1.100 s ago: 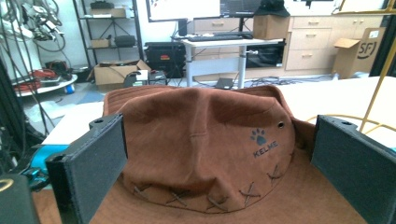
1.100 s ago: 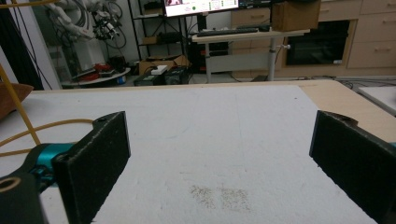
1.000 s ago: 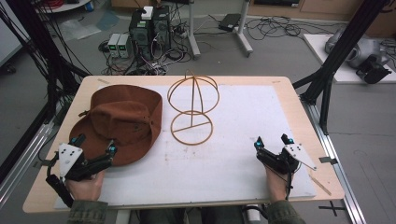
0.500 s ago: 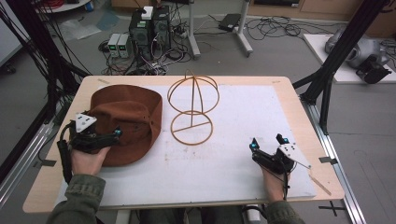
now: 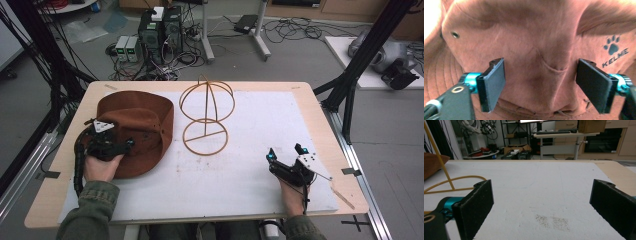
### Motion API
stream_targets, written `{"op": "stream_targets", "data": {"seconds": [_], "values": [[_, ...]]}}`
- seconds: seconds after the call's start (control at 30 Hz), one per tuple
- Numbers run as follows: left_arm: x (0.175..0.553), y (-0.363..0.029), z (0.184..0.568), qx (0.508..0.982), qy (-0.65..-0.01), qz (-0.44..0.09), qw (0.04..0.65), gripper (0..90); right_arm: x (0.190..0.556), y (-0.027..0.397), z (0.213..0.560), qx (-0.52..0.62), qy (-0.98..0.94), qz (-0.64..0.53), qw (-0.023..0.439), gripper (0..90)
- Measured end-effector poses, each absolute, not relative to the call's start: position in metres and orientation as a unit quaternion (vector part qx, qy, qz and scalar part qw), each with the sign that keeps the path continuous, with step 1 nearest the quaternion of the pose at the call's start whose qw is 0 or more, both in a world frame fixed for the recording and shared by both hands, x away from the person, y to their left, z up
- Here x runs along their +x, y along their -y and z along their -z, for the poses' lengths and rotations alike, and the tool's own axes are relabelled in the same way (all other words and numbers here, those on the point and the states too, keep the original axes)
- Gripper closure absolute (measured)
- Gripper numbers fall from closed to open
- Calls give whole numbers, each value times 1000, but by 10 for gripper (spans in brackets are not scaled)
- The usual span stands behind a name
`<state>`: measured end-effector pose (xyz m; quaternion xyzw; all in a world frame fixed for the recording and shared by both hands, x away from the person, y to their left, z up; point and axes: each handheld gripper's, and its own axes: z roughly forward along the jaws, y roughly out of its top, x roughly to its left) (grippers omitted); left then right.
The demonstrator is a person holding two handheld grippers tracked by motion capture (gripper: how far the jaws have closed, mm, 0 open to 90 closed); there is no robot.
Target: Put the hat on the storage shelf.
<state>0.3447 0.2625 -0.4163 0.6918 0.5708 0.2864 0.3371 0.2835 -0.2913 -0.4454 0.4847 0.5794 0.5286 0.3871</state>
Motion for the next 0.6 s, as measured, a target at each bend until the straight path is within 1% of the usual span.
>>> {"op": "stream_targets", "data": {"seconds": [0.03, 0.07, 0.1, 0.13, 0.17, 0.2, 0.23, 0.27, 0.37, 0.47, 0.6], "values": [[345, -262, 416, 690, -572, -283, 340, 268, 284, 291, 445, 485, -579, -529, 387, 44], [344, -262, 416, 691, -570, -282, 344, 384, 283, 291, 445, 488, -579, -529, 384, 44], [344, -262, 415, 691, -568, -281, 348, 384, 283, 291, 445, 488, -579, -529, 384, 44], [343, -261, 414, 690, -568, -282, 348, 589, 283, 291, 445, 488, -579, -528, 385, 44], [343, -260, 414, 689, -571, -279, 349, 589, 283, 291, 445, 488, -579, -528, 385, 44], [342, -259, 413, 687, -572, -277, 352, 765, 284, 291, 446, 489, -580, -527, 384, 44], [342, -259, 413, 689, -569, -284, 346, 765, 284, 291, 446, 489, -580, -527, 384, 44], [342, -258, 413, 691, -567, -288, 344, 865, 284, 291, 446, 489, -581, -526, 384, 44], [341, -257, 413, 699, -556, -298, 336, 878, 284, 292, 446, 488, -581, -525, 385, 45], [339, -257, 411, 689, -562, -307, 340, 880, 285, 292, 446, 488, -581, -525, 385, 45], [336, -257, 408, 687, -557, -316, 343, 881, 284, 292, 446, 489, -584, -524, 382, 45]]}}
